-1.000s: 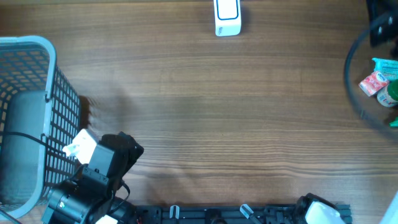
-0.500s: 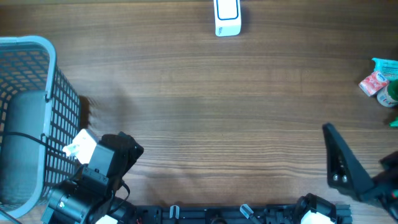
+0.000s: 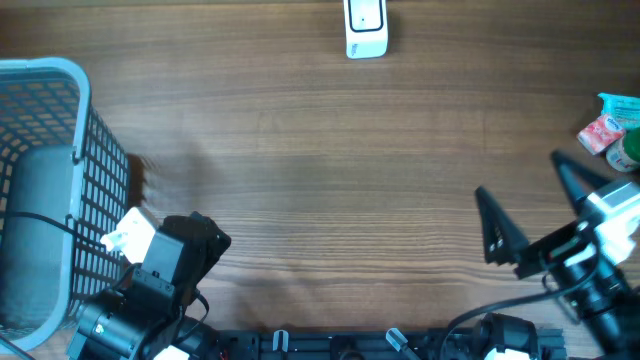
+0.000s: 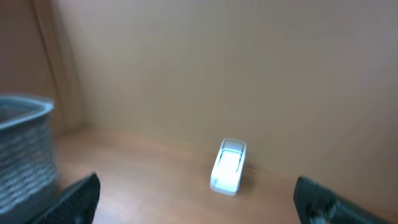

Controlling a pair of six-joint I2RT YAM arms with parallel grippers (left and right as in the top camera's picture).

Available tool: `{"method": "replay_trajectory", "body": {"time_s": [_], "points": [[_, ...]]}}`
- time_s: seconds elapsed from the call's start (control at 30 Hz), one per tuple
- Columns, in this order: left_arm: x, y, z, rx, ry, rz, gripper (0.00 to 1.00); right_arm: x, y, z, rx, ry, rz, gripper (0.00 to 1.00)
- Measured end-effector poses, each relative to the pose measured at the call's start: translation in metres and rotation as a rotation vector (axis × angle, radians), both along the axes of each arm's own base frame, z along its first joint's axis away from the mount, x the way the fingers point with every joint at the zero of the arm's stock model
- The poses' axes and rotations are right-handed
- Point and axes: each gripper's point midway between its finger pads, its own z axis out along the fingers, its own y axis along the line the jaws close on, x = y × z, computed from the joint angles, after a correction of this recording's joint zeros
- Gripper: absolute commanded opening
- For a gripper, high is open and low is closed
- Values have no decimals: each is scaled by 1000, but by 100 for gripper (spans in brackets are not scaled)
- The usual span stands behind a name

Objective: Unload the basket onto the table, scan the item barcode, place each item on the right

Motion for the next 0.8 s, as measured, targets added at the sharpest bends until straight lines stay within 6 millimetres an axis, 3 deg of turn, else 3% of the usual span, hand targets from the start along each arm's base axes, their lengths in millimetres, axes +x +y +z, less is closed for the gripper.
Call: {"method": "replay_trajectory", "body": {"time_s": [0.13,0.23,0.37,0.47,0.57,0.73,0.8], "points": [[0,0,0,0,-1,1,100,0,1,-56,-1,-172,7,100],[0,0,0,0,-1,1,100,13,-10,-82,162,-199,-32,100],[0,0,0,0,0,1,100,40,-31,-136,519,-54,-125,100],[0,0,0,0,0,0,100,49,-38,-155,641,3,-177,100],[0,0,0,0,-1,1,100,58,-46,-191,677,69,-246,100],[0,0,0,0,-1,0,100,62,-54,-214,648,128,-325,100],[0,0,0,0,-1,1,100,63,-55,-236,580,197,-361,100]]}}
